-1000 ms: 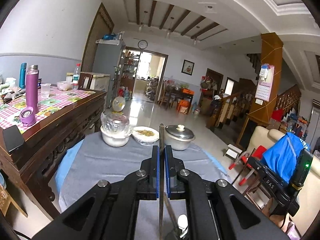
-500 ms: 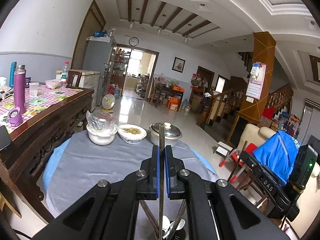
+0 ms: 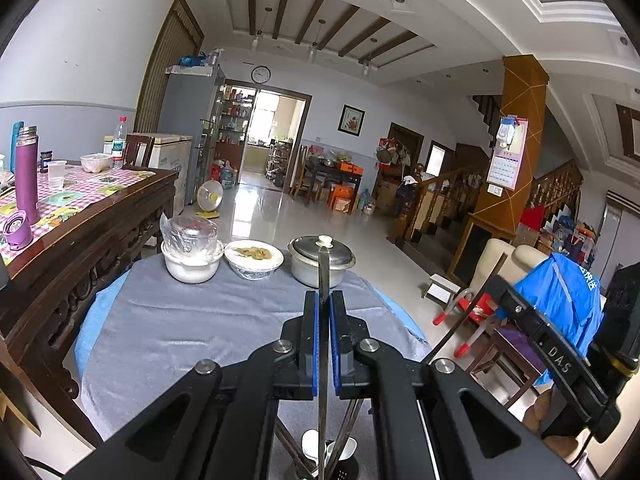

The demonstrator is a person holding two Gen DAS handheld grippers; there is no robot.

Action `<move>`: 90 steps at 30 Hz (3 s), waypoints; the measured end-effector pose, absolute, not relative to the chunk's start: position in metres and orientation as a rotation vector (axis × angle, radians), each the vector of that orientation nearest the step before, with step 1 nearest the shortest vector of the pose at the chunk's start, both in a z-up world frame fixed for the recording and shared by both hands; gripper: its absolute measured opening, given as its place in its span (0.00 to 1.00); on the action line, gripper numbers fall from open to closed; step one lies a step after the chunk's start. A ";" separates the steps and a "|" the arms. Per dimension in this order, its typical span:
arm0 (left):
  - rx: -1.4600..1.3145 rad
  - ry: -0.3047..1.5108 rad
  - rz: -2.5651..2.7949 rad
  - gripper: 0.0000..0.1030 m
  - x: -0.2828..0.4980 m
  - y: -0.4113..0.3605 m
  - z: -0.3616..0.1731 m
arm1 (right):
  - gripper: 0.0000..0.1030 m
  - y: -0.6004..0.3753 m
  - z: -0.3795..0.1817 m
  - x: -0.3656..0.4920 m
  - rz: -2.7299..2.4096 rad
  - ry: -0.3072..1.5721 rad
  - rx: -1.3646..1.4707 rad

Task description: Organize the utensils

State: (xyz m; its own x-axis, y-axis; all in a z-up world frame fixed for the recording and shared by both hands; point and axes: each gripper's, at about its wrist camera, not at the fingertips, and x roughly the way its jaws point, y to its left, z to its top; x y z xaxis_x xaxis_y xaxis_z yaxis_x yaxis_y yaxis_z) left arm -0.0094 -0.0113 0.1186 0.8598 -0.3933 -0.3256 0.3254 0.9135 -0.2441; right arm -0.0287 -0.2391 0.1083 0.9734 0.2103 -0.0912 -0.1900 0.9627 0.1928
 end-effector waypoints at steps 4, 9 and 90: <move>-0.186 0.385 -0.379 0.05 -0.008 -0.013 0.117 | 0.06 -0.234 0.117 -0.033 0.223 0.095 0.174; -0.196 0.398 -0.372 0.05 -0.002 -0.011 0.114 | 0.06 -0.223 0.123 -0.043 0.262 0.081 0.151; -0.197 0.535 -0.307 0.07 -0.005 0.024 0.062 | 0.06 -0.185 0.124 -0.024 0.377 0.187 0.126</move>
State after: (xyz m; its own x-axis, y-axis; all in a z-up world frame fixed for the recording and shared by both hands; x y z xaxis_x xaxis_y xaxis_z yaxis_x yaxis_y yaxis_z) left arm -0.0048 0.0236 0.0624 0.8161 -0.3373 -0.4692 0.2354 0.9356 -0.2631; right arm -0.0242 -0.1850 0.1243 0.9127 0.3770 -0.1578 -0.3538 0.9221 0.1568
